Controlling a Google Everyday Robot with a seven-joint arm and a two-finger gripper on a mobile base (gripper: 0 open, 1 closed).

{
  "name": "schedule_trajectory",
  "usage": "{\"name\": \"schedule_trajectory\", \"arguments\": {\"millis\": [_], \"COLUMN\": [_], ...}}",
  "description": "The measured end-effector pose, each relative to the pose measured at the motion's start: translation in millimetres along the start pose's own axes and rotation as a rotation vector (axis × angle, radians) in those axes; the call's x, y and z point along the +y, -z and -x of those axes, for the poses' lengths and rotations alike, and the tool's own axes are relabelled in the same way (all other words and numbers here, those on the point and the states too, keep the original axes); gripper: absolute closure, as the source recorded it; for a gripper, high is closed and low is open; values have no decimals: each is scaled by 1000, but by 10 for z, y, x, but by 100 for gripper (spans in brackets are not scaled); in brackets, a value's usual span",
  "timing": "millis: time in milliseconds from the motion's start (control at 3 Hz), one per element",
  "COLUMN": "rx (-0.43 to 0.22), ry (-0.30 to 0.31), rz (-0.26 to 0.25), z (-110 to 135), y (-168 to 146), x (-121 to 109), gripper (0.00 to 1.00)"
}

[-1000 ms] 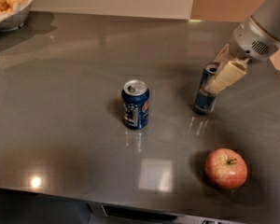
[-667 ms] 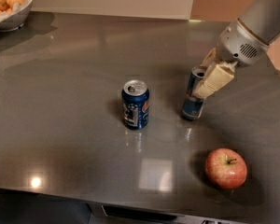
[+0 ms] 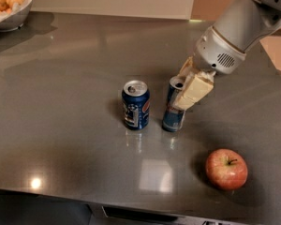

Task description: Move redbull can near pepsi can

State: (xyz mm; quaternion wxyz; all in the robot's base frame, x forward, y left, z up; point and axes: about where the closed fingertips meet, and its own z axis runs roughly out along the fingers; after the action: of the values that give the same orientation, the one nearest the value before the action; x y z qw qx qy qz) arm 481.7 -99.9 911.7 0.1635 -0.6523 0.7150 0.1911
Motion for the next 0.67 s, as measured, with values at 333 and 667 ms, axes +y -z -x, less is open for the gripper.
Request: {"name": "schedule_trajectory", "arguments": {"millis": [333, 667], "rx": [13, 31], "ry": [55, 93], "rz": [7, 11], "z": [158, 228], "y": [-79, -140], "x": [106, 164], "gripper": [100, 86]}}
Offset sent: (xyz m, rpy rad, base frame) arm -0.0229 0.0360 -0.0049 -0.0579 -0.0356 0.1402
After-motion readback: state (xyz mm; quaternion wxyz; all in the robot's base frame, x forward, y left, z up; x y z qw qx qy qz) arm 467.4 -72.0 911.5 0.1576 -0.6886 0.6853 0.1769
